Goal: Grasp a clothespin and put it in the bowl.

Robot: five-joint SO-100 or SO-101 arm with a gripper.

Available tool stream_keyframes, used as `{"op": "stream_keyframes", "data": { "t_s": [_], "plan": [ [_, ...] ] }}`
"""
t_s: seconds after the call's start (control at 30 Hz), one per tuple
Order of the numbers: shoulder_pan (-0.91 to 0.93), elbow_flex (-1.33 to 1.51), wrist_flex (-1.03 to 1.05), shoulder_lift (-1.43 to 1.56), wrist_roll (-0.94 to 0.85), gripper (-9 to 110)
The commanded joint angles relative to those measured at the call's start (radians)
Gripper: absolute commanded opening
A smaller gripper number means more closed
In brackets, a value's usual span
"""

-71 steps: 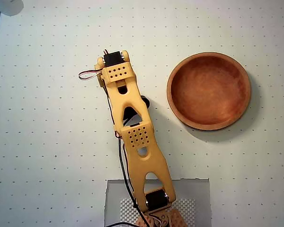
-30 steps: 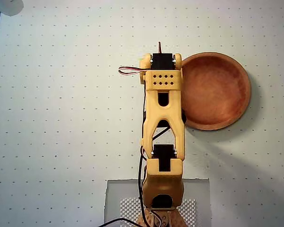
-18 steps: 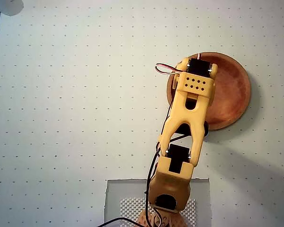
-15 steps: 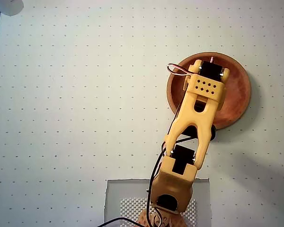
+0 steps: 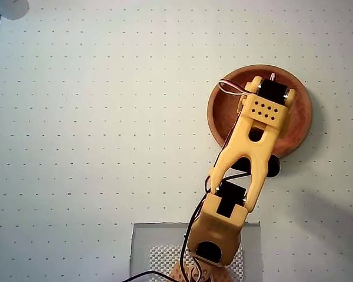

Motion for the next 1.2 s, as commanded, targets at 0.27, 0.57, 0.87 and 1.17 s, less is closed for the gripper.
{"op": "stream_keyframes", "data": {
  "t_s": [0.27, 0.57, 0.87, 1.17],
  "plan": [
    [-0.002, -0.353, -0.003, -0.206, -0.017, -3],
    [-0.002, -0.505, -0.003, -0.388, -0.021, -3],
    [-0.035, -0.578, -0.003, -0.503, -0.021, -3],
    [-0.071, -0.581, -0.003, -0.555, -0.014, -3]
  ]
}}
